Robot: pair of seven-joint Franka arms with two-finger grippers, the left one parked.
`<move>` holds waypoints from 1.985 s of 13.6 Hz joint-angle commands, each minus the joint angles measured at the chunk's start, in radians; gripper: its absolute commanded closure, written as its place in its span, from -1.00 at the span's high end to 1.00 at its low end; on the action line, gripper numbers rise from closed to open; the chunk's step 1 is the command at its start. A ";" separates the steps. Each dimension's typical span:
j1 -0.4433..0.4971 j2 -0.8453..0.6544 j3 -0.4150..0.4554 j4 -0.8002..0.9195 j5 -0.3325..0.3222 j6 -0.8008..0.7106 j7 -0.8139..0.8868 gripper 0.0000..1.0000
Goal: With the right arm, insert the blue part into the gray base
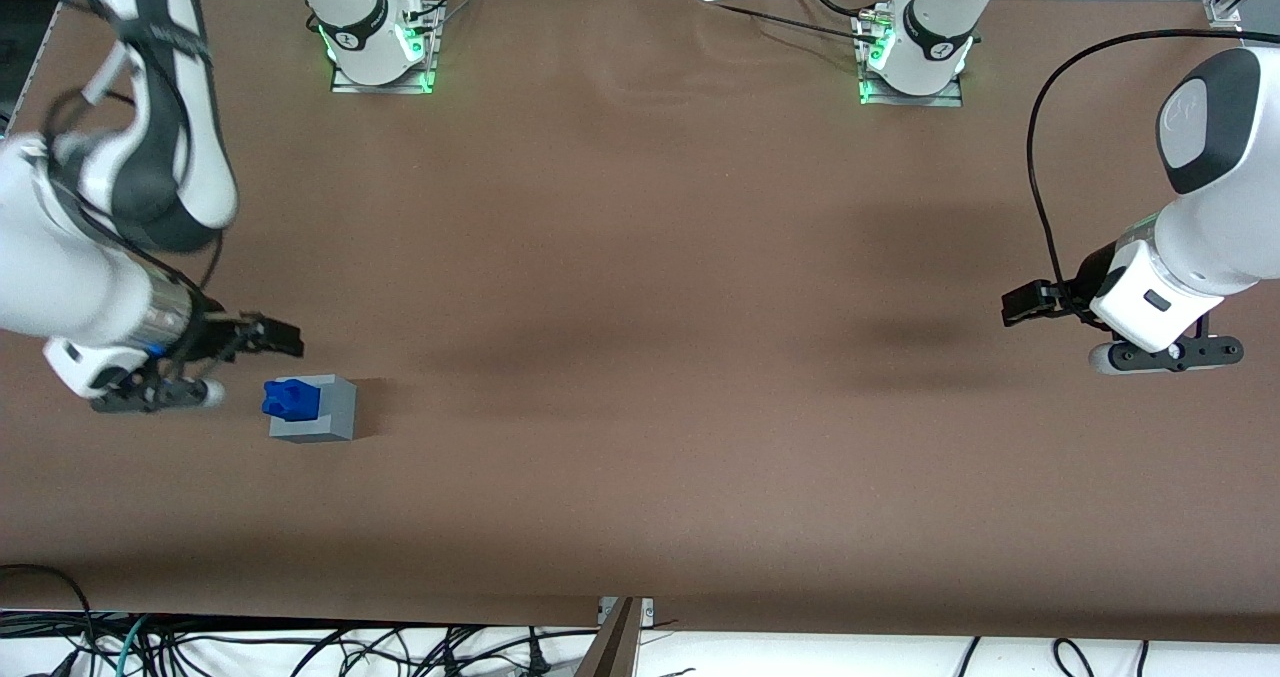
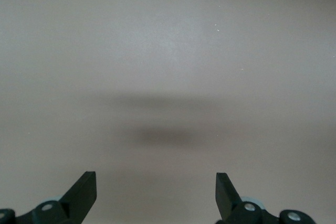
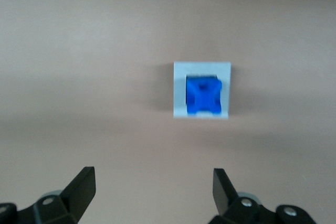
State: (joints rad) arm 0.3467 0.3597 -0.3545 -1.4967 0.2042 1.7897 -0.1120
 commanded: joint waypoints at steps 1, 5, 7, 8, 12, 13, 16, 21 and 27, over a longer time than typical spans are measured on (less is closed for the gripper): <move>0.008 -0.161 0.005 -0.034 -0.048 -0.129 0.032 0.98; 0.006 -0.252 -0.001 -0.036 -0.057 -0.232 0.037 0.98; 0.006 -0.280 0.000 -0.045 -0.089 -0.243 0.041 0.98; 0.008 -0.278 0.005 -0.040 -0.091 -0.240 0.043 0.98; 0.008 -0.298 0.006 -0.069 -0.108 -0.259 0.049 0.98; 0.008 -0.301 0.008 -0.071 -0.109 -0.260 0.048 0.98; 0.003 -0.300 0.044 -0.068 -0.144 -0.259 0.055 0.98; -0.205 -0.306 0.263 -0.068 -0.175 -0.280 0.083 0.98; -0.273 -0.311 0.312 -0.036 -0.178 -0.297 0.075 0.98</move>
State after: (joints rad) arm 0.0911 0.0656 -0.0679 -1.5317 0.0417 1.5088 -0.0400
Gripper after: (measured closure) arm 0.009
